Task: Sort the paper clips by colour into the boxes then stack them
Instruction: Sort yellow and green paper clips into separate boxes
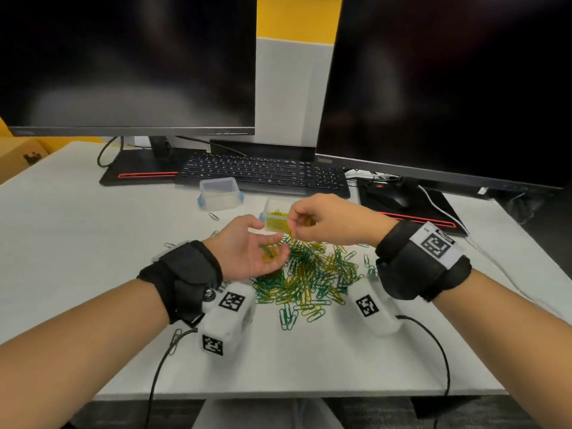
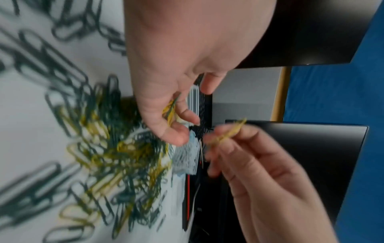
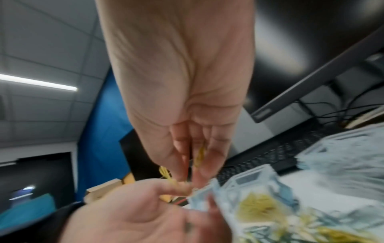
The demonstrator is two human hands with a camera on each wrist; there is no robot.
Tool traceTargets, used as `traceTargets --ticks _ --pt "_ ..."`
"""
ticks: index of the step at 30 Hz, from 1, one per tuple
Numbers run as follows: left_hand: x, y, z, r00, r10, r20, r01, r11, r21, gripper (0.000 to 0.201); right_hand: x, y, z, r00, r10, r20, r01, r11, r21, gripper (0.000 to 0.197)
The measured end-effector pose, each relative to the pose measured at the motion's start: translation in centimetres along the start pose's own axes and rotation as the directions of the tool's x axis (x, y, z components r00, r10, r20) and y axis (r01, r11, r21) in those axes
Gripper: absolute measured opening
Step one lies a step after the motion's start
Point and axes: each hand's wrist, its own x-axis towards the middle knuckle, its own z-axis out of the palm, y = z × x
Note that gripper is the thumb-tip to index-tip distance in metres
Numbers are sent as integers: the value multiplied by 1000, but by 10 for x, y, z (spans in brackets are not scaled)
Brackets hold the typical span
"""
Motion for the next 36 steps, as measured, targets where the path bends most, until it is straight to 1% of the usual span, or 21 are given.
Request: traceTargets --ticks 3,5,7,9,11,12,14,18,20,22,23,24,25,26,27,28,29,30,32,34,36 --pt "8 -12 19 999 11 46 -8 997 -70 27 -2 -14 -4 998 -20 67 19 1000 23 21" --pt "14 -14 27 999 11 36 -8 996 -86 20 -6 -12 -8 1000 19 18 -20 995 93 28" --pt "19 -12 26 1000 -10 -6 10 998 -70 19 -13 0 -14 992 119 -39 -116 989 88 27" --pt "22 -9 23 999 -19 -33 20 999 27 27 -19 22 -14 970 237 51 -232 968 -96 27" --pt "24 -4 26 1000 -17 -17 18 999 40 29 -24 41 0 930 319 184 -253 916 -311 38" --pt "25 -2 30 1000 -15 -11 15 1000 -1 28 -27 49 11 915 335 223 -250 907 -339 47" --pt "27 -1 39 1000 -3 -25 1 996 -94 23 -29 55 29 925 303 228 -231 927 -297 58" --pt "37 -6 41 994 11 -107 -19 997 -79 23 -37 63 33 970 176 169 -129 957 -259 33" --pt "41 -8 39 995 -1 -102 5 999 41 21 -44 73 26 972 185 143 -159 972 -174 24" --pt "45 -9 40 996 13 -88 10 965 260 26 -52 84 18 959 248 136 -260 962 80 15" --pt "47 -10 43 996 32 -79 0 927 375 28 -56 88 14 955 266 130 -291 922 254 10" --pt "48 -11 48 996 52 -71 -10 869 494 28 -60 91 9 952 282 121 -307 857 415 8" --pt "48 -13 52 995 80 -64 -22 777 629 26 -64 93 4 945 306 115 -320 791 522 10" --pt "47 -14 58 992 113 -54 -31 634 773 22 -67 97 0 934 336 117 -341 754 562 14" --pt "47 -15 62 987 153 -43 -29 440 898 20 -71 101 -5 924 359 129 -369 750 549 19" --pt "47 -15 67 980 197 -24 -22 232 973 19 -74 103 -9 914 378 148 -398 763 510 25" --pt "49 -15 71 972 233 9 -25 64 998 20 -77 104 -13 904 394 162 -422 775 470 30" --pt "50 -16 75 966 252 52 -46 -31 998 20 -79 105 -17 895 413 169 -444 782 437 33" --pt "56 -18 85 963 247 112 -78 -144 987 17 -81 101 -26 870 470 148 -490 800 345 35" --pt "63 -21 94 964 235 126 -54 -288 956 17 -79 96 -33 849 524 61 -528 840 127 32" --pt "70 -22 100 959 254 125 2 -446 895 17 -71 90 -30 850 526 -12 -526 849 -45 22"
